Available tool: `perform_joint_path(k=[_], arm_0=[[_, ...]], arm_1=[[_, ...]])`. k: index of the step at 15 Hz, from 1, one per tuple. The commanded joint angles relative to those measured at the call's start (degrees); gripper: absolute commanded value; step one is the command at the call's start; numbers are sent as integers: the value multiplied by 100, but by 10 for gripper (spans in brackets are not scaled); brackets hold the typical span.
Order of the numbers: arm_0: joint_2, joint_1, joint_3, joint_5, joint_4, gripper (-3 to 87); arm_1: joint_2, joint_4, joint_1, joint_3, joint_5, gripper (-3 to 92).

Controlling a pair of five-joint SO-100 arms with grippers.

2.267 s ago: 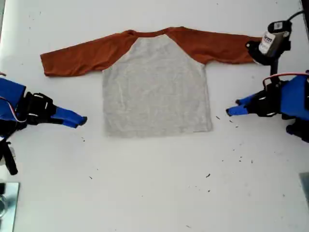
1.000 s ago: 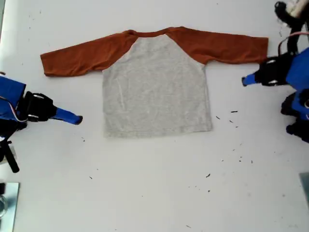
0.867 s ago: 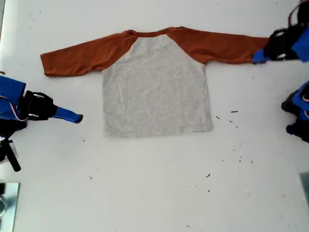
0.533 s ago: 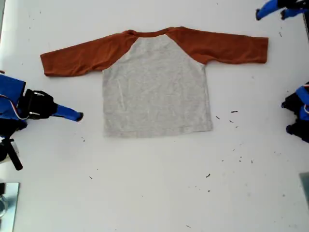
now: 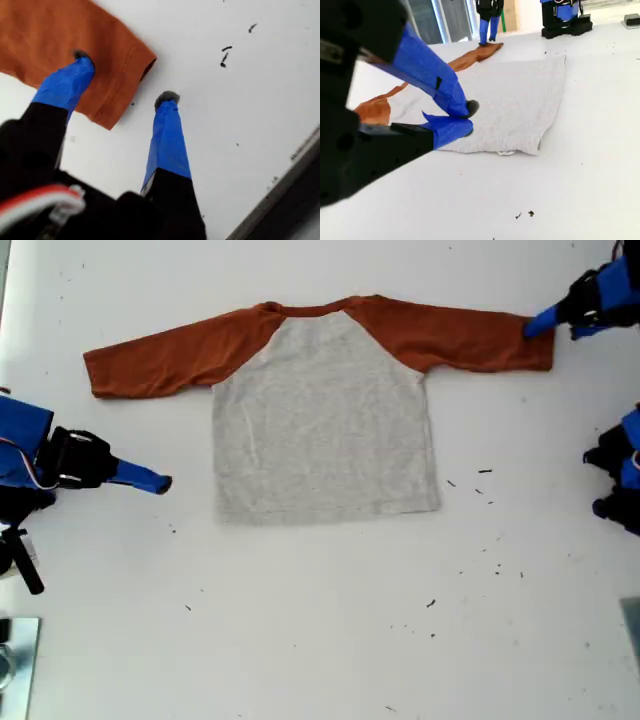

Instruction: Fold t shirt

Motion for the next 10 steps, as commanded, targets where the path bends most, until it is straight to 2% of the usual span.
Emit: perform_joint_path(k=[1,2,3,8,10], arm_0=[[44,-132,70,97,0,-2],[44,-149,70,97,0,-2],[44,-167,70,105,0,-2],[44,-123,70,70,0,-2],[44,-132,70,97,-9,-2]], arm_1=[[-308,-817,70,237,-149,224],[-369,-1011,62,360,-158,99],[-378,-1107,35,413,-149,35],[958,-132,-369,-167,114,33],[1494,422,-853,-615,308,33]])
